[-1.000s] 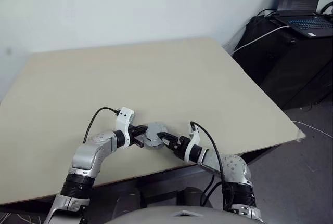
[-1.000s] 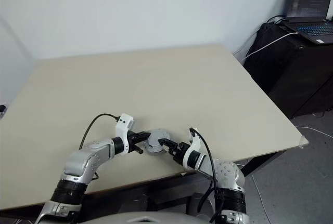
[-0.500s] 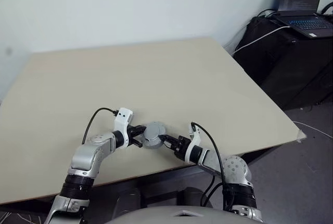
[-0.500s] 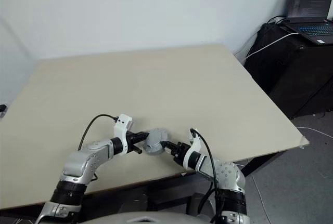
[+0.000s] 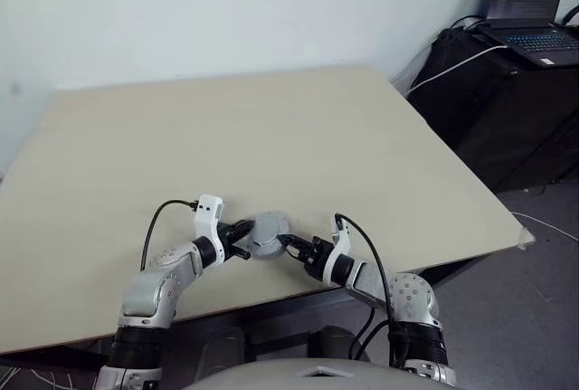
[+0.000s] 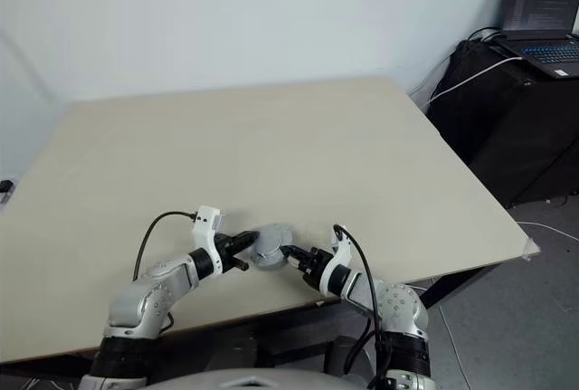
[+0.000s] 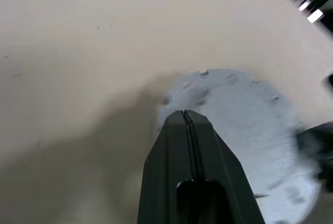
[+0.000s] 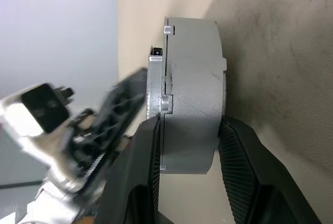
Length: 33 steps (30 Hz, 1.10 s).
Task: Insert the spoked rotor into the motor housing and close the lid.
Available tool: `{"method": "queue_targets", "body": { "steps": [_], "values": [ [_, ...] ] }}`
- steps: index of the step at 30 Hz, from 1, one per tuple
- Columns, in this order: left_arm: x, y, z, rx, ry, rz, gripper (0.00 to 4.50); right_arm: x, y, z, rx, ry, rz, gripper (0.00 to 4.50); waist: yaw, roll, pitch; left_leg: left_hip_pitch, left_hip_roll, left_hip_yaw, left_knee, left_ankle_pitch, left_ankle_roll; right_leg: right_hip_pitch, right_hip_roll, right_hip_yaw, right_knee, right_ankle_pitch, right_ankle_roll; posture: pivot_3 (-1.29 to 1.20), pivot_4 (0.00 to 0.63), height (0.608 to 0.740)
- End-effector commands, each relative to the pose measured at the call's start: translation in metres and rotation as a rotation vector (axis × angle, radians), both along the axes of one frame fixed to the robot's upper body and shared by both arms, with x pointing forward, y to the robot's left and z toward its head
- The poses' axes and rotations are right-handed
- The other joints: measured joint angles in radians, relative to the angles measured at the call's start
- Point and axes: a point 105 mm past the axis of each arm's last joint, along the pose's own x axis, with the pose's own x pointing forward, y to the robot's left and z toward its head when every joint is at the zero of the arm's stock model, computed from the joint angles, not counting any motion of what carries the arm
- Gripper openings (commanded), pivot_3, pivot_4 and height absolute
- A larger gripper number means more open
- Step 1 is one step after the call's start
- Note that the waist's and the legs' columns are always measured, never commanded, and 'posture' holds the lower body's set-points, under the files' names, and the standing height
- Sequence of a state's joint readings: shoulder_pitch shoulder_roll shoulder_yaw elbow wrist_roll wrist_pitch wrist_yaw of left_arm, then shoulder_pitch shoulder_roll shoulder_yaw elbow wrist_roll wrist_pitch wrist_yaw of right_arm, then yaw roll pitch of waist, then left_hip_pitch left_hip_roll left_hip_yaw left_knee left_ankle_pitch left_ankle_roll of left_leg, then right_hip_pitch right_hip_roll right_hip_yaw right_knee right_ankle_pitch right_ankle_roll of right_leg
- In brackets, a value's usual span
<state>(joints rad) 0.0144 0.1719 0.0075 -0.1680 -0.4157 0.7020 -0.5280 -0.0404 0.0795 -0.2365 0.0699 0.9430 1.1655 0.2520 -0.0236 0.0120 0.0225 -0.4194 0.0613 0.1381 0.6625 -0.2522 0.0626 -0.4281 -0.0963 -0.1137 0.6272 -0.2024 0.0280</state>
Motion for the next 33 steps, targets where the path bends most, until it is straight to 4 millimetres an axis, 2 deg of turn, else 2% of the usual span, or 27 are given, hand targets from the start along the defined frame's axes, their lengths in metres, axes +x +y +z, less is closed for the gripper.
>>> {"method": "queue_targets", "body": {
  "steps": [1, 5, 10, 14, 18, 25, 33],
  "values": [
    [0.002, 0.006, 0.026, -0.117, -0.066, 0.078, 0.00, 0.005, 0.015, 0.026, 0.115, -0.072, -0.018, 1.29, -0.001, 0.000, 0.000, 0.000, 0.000, 0.000, 0.000, 0.000, 0.000, 0.000, 0.000, 0.000, 0.000, 0.000, 0.000, 0.00, 0.000, 0.740],
    [-0.011, 0.016, 0.031, -0.290, -0.032, 0.201, 0.00, 0.006, 0.010, 0.028, 0.122, -0.078, -0.041, 1.29, -0.004, 0.000, 0.000, 0.000, 0.001, 0.000, 0.000, 0.000, 0.000, 0.000, 0.001, 0.000, 0.000, 0.000, 0.000, 0.00, 0.000, 0.740],
    [-0.040, 0.012, 0.016, -0.478, 0.116, 0.300, 0.00, 0.018, -0.001, 0.043, 0.182, -0.120, -0.126, 1.29, -0.001, -0.001, 0.001, 0.000, 0.000, 0.000, 0.001, 0.000, 0.001, 0.000, 0.000, 0.000, -0.001, 0.000, 0.000, 0.00, 0.000, 0.740],
    [-0.054, 0.000, 0.012, -0.683, 0.216, 0.361, 0.88, 0.028, -0.001, 0.070, 0.248, -0.205, -0.153, 1.29, -0.002, -0.003, 0.007, 0.000, 0.000, -0.001, 0.001, -0.001, 0.001, 0.000, -0.001, 0.000, -0.001, 0.000, 0.001, 0.00, 0.000, 0.740],
    [-0.059, -0.007, 0.015, -0.822, 0.253, 0.392, 2.26, 0.032, 0.003, 0.089, 0.271, -0.252, -0.147, 1.29, -0.007, -0.001, 0.011, 0.000, 0.000, -0.002, 0.001, -0.001, 0.001, 0.000, -0.001, 0.000, -0.001, 0.000, 0.001, 0.00, 0.000, 0.740],
    [-0.057, -0.007, 0.025, -0.956, 0.229, 0.431, 4.48, 0.029, 0.008, 0.094, 0.257, -0.256, -0.110, 1.29, -0.005, -0.001, 0.012, -0.003, 0.000, -0.002, 0.000, -0.001, 0.001, -0.002, 0.000, -0.001, -0.002, 0.000, 0.000, 0.00, 0.000, 0.740],
    [-0.053, -0.018, 0.035, -1.078, 0.207, 0.412, 4.48, 0.017, 0.020, 0.090, 0.233, -0.233, -0.026, 1.29, -0.005, -0.001, 0.012, -0.004, 0.000, -0.002, 0.001, -0.001, 0.001, -0.002, 0.000, -0.001, -0.002, 0.000, 0.000, 0.00, 0.000, 0.740]
  ]
}}
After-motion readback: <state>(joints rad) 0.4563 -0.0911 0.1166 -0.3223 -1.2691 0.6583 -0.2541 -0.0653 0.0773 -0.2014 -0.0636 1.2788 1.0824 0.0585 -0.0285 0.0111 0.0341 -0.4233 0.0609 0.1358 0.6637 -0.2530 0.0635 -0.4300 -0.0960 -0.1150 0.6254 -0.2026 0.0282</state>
